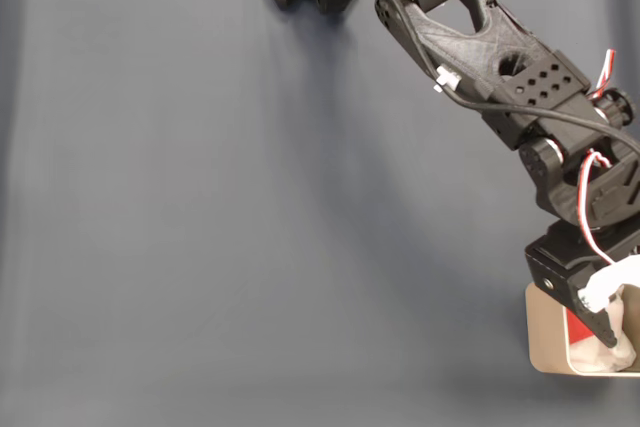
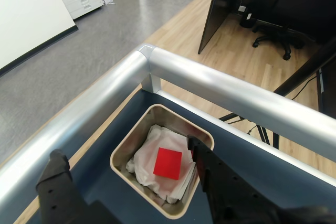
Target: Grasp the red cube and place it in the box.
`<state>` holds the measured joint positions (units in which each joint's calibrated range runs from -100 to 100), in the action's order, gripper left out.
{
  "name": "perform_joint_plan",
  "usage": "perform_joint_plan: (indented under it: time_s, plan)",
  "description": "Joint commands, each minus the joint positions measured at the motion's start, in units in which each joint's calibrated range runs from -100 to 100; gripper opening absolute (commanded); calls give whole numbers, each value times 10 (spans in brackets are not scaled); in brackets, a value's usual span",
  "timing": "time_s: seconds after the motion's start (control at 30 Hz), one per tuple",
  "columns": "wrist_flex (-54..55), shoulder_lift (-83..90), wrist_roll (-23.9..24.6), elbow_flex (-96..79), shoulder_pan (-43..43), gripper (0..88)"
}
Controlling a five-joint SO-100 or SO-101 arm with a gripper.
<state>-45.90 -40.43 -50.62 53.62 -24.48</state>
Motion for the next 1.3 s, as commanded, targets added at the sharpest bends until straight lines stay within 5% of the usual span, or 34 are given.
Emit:
perform_joint_plan:
  time_s: [0.0, 0.17, 0.7, 1.27]
  plan:
    - [11, 8, 4, 39, -4, 461]
    - [8, 18, -13, 31, 5, 0]
    - [100, 386, -2, -420, 240, 0]
    - [99, 1181, 13, -1304, 244, 0]
